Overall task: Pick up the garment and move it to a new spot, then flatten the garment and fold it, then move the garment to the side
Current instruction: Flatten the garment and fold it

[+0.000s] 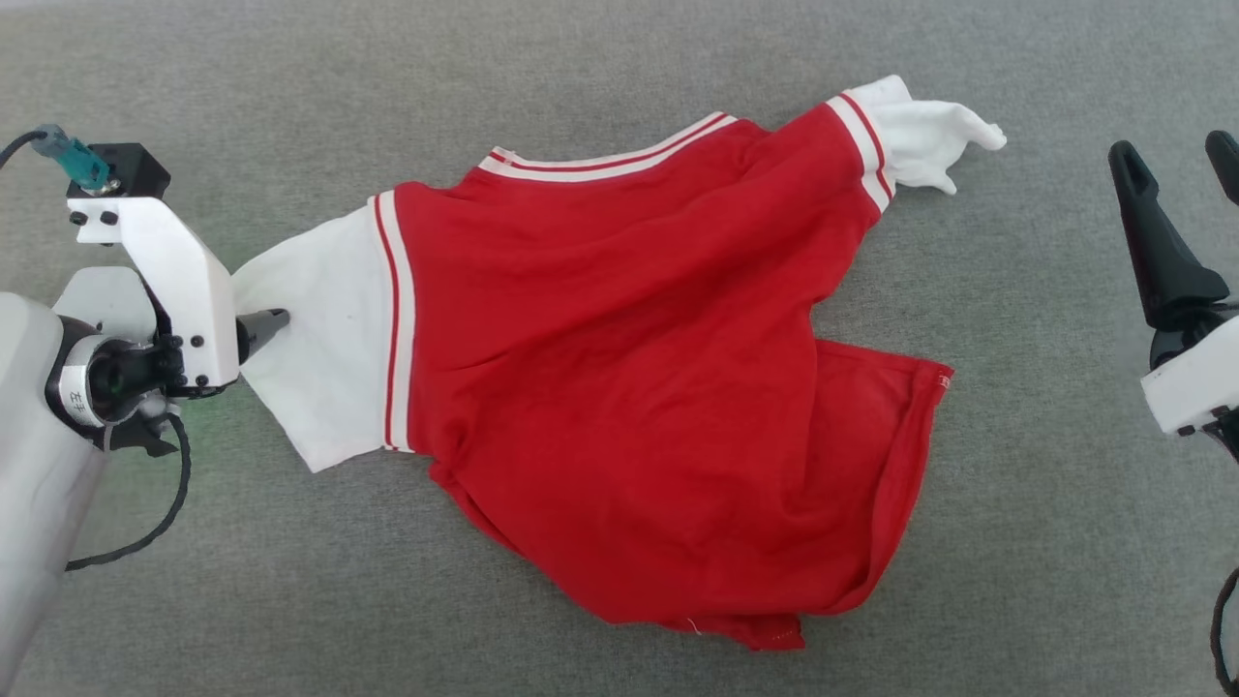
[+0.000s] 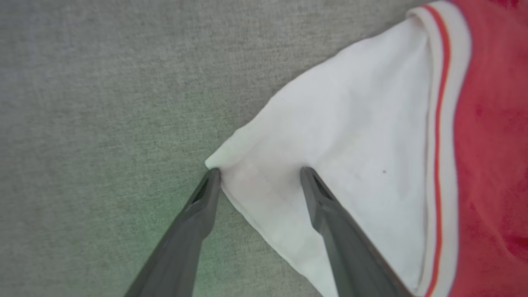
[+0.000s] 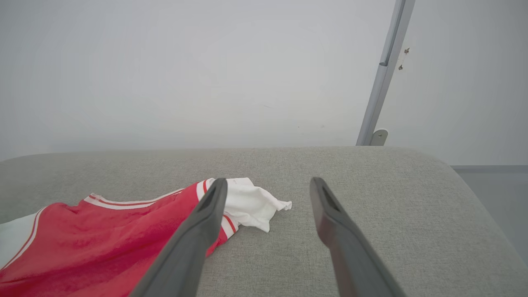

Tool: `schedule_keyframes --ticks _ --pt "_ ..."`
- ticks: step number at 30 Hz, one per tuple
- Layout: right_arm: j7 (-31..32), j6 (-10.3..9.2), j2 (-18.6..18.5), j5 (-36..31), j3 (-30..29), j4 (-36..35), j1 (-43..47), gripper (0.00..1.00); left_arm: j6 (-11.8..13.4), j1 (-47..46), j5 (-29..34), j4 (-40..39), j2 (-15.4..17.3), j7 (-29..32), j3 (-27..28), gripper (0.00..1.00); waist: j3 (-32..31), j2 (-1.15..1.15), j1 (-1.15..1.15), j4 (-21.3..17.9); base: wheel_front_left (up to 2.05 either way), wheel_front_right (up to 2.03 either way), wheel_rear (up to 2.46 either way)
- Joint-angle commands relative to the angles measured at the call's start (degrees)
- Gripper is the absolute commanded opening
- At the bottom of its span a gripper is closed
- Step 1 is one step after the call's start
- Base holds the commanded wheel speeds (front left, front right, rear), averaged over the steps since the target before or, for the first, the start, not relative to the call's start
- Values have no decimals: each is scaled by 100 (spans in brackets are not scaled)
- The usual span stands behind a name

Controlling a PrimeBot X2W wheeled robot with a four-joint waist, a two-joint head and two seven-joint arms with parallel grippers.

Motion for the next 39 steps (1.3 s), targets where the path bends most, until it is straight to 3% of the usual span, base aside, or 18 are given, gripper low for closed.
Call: schedule_keyframes --ticks 1,10,11,12,19,32,36,39 --pt "11 -2 24 27 -22 -46 60 100 24 -41 19 107 -31 37 -44 100 52 0 0 -39 0 0 0" --pt "252 -2 -60 95 121 -78 10 100 -91 -54 -157 982 -541 192 -154 100 278 0 0 -78 0 0 0" --pt "273 -2 -94 91 160 -39 -52 100 -165 -57 -224 1031 -616 259 -166 89 310 0 0 -69 0 0 0" --pt "287 -2 -116 109 193 8 -129 100 -175 -66 -291 1078 -683 282 -146 0 346 0 0 -53 0 0 0" --pt "564 -2 -549 189 503 928 -931 100 -472 -462 -229 1156 -995 81 -233 0 612 0 0 213 0 0 0" --pt "1376 -3 -1471 493 1406 3502 -2669 100 -777 -976 -156 1390 -1460 -335 -371 0 1017 0 0 851 0 0 0" --pt "1522 -2 -1575 562 1810 4321 -3105 100 -823 -1067 -181 1471 -1559 -452 -421 0 1130 0 0 988 0 0 0" --pt "1630 -1 -1419 709 2090 4888 -3232 100 -857 -1105 -215 1537 -1614 -503 -471 0 1167 0 0 1057 0 0 0"
